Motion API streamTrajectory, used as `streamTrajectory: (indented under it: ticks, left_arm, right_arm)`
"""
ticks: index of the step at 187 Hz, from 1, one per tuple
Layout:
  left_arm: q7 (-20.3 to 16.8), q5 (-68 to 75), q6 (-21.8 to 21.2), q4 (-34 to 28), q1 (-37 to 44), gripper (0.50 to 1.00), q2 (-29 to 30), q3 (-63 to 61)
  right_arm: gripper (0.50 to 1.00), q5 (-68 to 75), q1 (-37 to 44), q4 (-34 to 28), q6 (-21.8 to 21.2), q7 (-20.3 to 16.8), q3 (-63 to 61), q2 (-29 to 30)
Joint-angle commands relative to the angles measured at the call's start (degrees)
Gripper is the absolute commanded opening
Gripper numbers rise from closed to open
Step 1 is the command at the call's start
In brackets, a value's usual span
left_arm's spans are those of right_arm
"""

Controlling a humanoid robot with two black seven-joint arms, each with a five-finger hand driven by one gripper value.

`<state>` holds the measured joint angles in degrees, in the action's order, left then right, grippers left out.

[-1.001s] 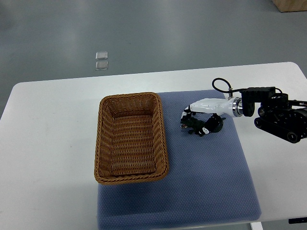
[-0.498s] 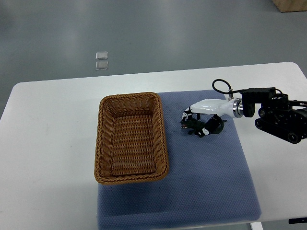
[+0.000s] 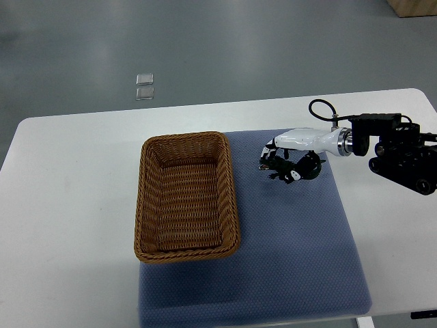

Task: Place crocodile in brown basket with right hand
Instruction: 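Lift the crocodile with the right hand off the mat, then carry the crocodile with the right hand over the wicker basket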

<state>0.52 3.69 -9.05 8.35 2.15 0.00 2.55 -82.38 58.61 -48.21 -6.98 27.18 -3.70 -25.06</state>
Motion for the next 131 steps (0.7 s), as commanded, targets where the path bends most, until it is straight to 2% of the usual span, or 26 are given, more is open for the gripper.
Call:
streamTrajectory:
  ticks: [1,50,81,101,131]
  left_arm:
    - [0.0,0.0,0.0,0.0,0.0,1.0,0.0,0.0]
    - [0.0,0.0,0.0,0.0,0.0,1.0,0.0,0.0]
    - [0.0,0.0,0.0,0.0,0.0,1.0,0.0,0.0]
    - [0.0,0.0,0.0,0.0,0.0,1.0,0.0,0.0]
    - [0.0,0.0,0.0,0.0,0.0,1.0,0.0,0.0]
  right_arm:
    - [0.5,0.6,0.5,0.1,-0.1,0.6,-1.7,-0.3]
    - [0.5,0.6,3.0,0.0,-0.8,1.9,-4.6,0.1]
    - [0.5,0.6,6.5,-0.1,-3.5,2.0,-4.6,1.0]
    - [0.5,0.6,9.2,-1.0,-5.5,2.1,-4.6,3.4]
    - [0.5,0.2,11.9,-2.0,-6.0,1.9,-3.7,7.9]
